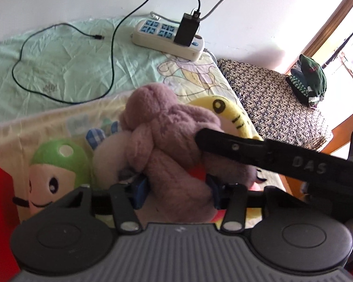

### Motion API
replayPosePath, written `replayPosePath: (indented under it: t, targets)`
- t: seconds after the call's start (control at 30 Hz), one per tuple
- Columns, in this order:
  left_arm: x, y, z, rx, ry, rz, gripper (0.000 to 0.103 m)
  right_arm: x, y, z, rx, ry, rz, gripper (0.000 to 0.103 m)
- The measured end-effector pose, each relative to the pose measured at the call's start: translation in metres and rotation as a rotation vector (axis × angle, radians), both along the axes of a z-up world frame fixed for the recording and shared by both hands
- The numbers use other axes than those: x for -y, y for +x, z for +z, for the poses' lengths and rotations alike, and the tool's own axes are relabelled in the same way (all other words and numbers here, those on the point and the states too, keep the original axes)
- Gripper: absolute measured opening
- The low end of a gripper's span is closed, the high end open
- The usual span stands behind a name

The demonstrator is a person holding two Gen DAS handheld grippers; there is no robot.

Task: Organize objects
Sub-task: 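Grasp the pink teddy bear with the right gripper and lift it, then carry the pink teddy bear into the red box and release it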

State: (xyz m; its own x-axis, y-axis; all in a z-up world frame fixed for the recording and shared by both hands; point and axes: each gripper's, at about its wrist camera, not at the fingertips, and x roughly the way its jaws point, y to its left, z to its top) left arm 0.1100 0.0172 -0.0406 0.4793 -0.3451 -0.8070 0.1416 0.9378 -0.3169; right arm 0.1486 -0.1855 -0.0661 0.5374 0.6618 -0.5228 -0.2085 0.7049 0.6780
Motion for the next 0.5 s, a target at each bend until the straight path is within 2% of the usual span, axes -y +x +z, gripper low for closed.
replayPosePath:
  t: [0.27, 0.5]
  targets:
    - [-0.007, -0.016, 0.007, 0.011, 0.007, 0.021, 0.046, 0.003, -0.027, 0.001, -0.036, 0.068, 0.017, 0.027]
    - [0.004, -0.046, 0.033, 0.105, 0.087, 0.022, 0.046, 0.008, -0.054, 0.018, 0.006, 0.122, 0.021, 0.027]
